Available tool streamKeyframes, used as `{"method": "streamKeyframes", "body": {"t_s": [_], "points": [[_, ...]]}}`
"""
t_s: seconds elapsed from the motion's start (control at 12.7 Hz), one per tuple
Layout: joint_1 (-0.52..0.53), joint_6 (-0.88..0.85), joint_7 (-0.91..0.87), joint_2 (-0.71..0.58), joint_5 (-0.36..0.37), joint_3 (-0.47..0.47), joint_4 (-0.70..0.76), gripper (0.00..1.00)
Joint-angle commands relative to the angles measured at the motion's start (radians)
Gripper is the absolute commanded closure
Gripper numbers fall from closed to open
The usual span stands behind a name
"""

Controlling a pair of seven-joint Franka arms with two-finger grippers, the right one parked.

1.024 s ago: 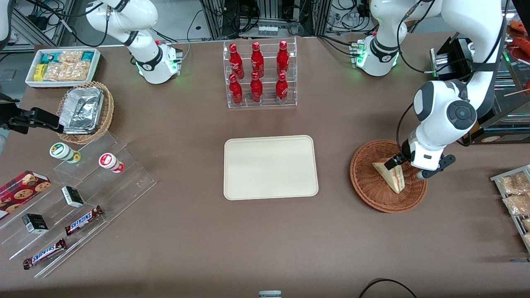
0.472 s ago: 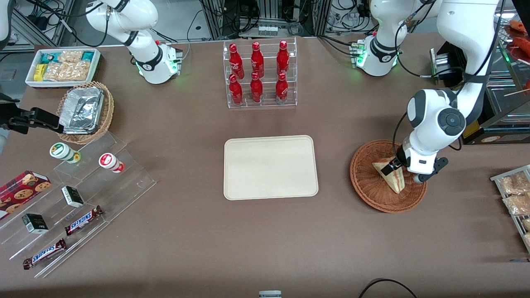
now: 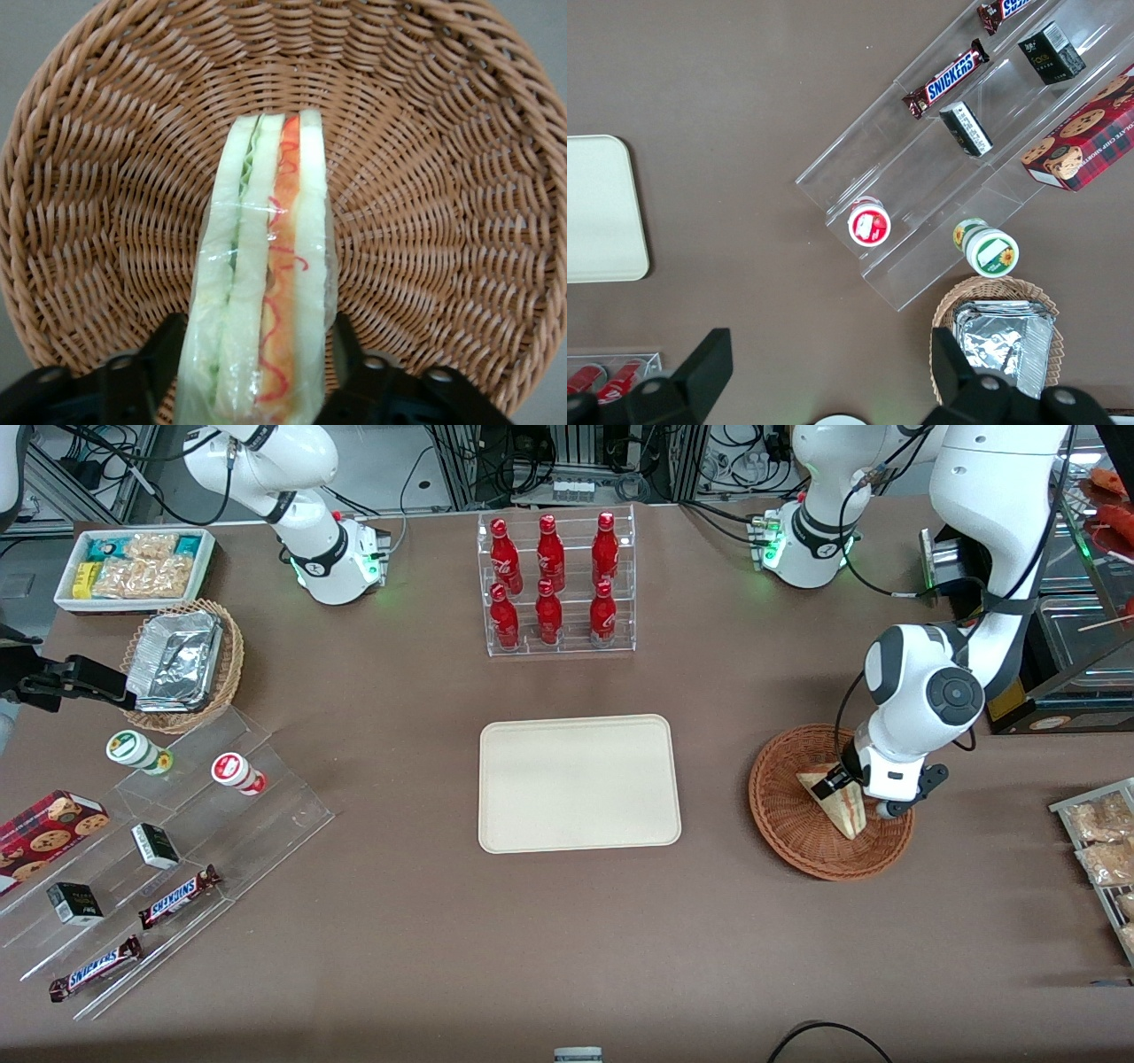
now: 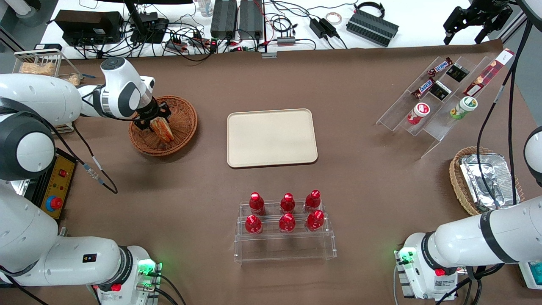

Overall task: Place sandwich from basket to tray
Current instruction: 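Lower the open left gripper around the wrapped sandwich wedge, then close the left gripper on the sandwich and lift it from the basket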

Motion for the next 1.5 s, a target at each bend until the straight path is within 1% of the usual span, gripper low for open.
{"method": "streamKeyframes", "body": {"t_s": [0.0,0.16,0.31,0.47,0.63,0.79,1.1,1.42], "points": [[0.007,-0.037,0.022,-0.015,0.012,-0.005,-0.008,1.0],[0.007,-0.08,0.091,-0.023,0.01,-0.005,-0.001,1.0],[0.008,-0.16,0.154,-0.067,0.01,-0.005,0.024,1.0],[0.005,-0.253,0.159,-0.098,0.009,-0.006,0.094,1.0],[-0.01,-0.385,0.145,-0.092,-0.002,-0.022,0.195,1.0],[-0.037,-0.398,0.122,-0.088,-0.006,-0.045,0.225,1.0],[-0.175,-0.408,0.11,-0.033,-0.006,-0.056,0.321,1.0],[-0.316,-0.41,-0.033,0.064,-0.005,-0.056,0.41,1.0]]}}
